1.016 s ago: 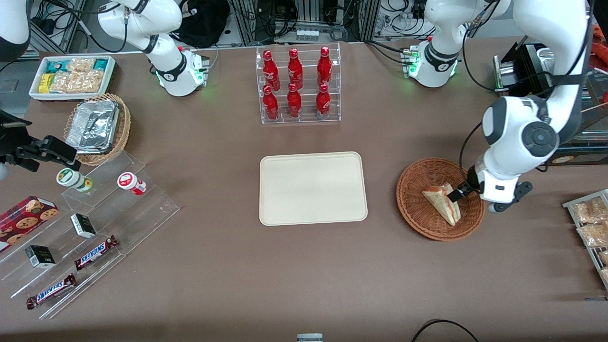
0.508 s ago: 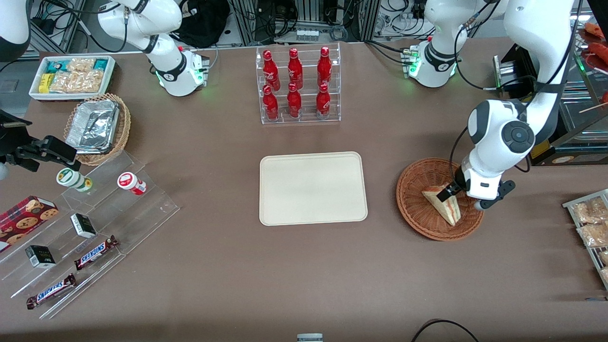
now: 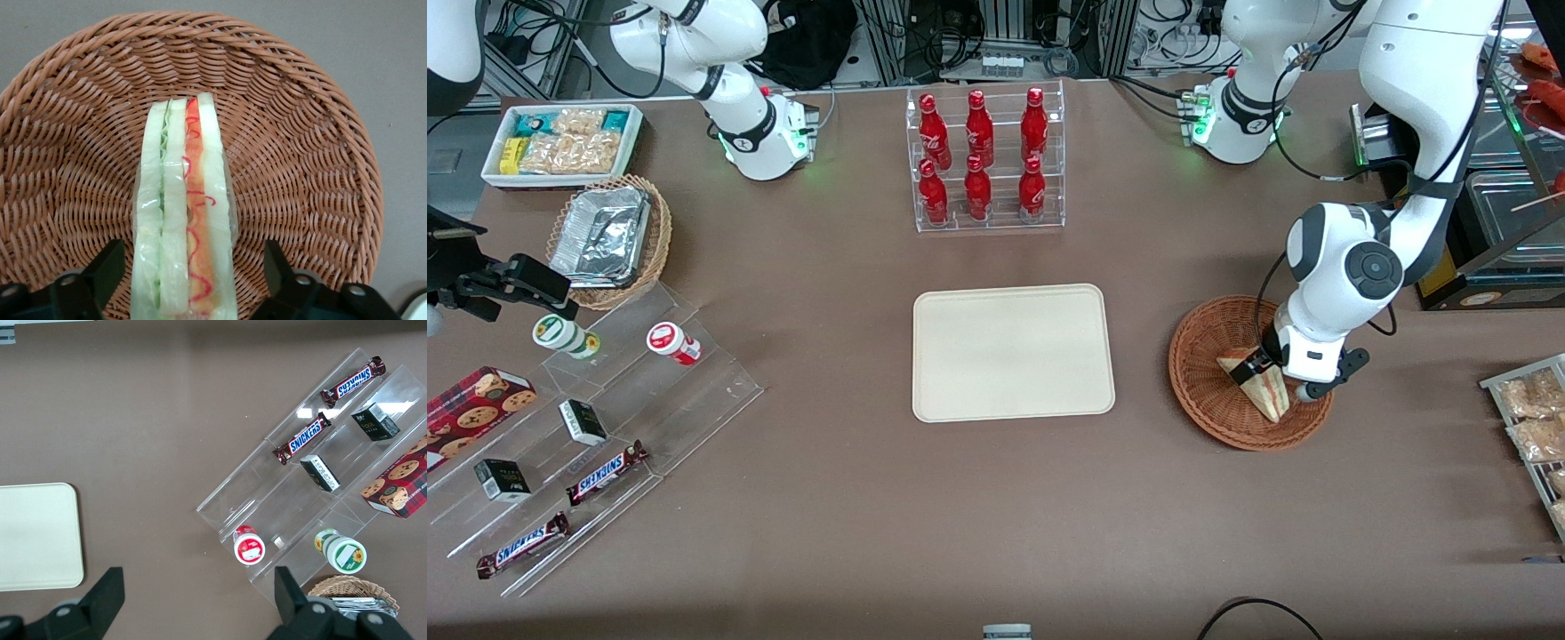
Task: Place sandwich from basket to tray
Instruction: 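Close the left gripper on the sandwich and lift it, then carry the sandwich over the cream tray and lower it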
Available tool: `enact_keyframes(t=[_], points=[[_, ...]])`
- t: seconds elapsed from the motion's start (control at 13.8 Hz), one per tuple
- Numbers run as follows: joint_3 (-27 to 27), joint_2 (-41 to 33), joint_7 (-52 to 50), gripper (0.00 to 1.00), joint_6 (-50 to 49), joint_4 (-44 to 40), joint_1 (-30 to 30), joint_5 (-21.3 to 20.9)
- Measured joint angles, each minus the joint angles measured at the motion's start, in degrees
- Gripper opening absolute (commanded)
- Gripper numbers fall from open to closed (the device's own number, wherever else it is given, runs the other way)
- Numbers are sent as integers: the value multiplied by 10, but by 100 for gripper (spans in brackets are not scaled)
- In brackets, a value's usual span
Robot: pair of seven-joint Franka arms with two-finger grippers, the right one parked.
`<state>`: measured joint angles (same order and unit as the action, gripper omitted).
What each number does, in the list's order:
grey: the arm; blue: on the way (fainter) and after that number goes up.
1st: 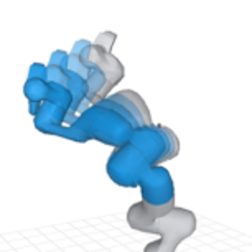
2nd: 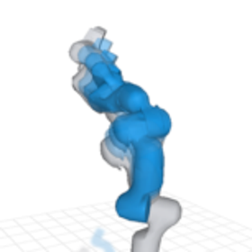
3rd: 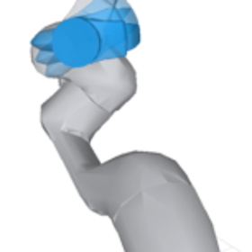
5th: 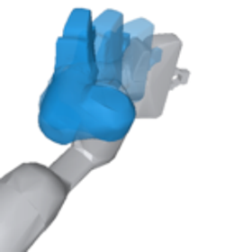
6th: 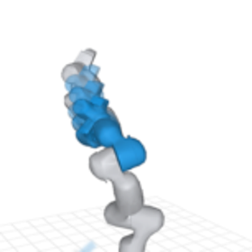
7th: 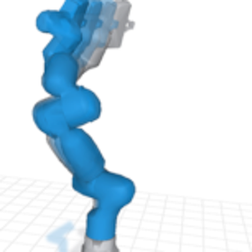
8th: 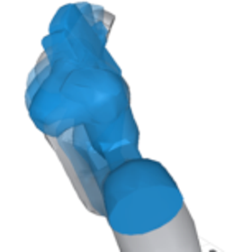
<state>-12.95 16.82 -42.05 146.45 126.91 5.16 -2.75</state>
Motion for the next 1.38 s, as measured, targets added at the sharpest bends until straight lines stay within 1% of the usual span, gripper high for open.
enact_keyframes(t=[0.29, 0.44, 0.65, 0.8, 0.94, 1.23, 1.38], points=[[0, -3, 10, 13, -9, -17, 1, -1], [0, -13, 13, 13, -73, -48, 1, -1], [-9, -39, 16, 13, -220, -125, 0, -1], [-38, -49, 16, 13, -299, -181, 0, -1], [-84, -50, 15, 14, -341, -220, -2, -1], [-177, -35, -11, 14, -344, -231, -6, 0], [-198, -11, -25, 14, -341, -250, -37, -2]])
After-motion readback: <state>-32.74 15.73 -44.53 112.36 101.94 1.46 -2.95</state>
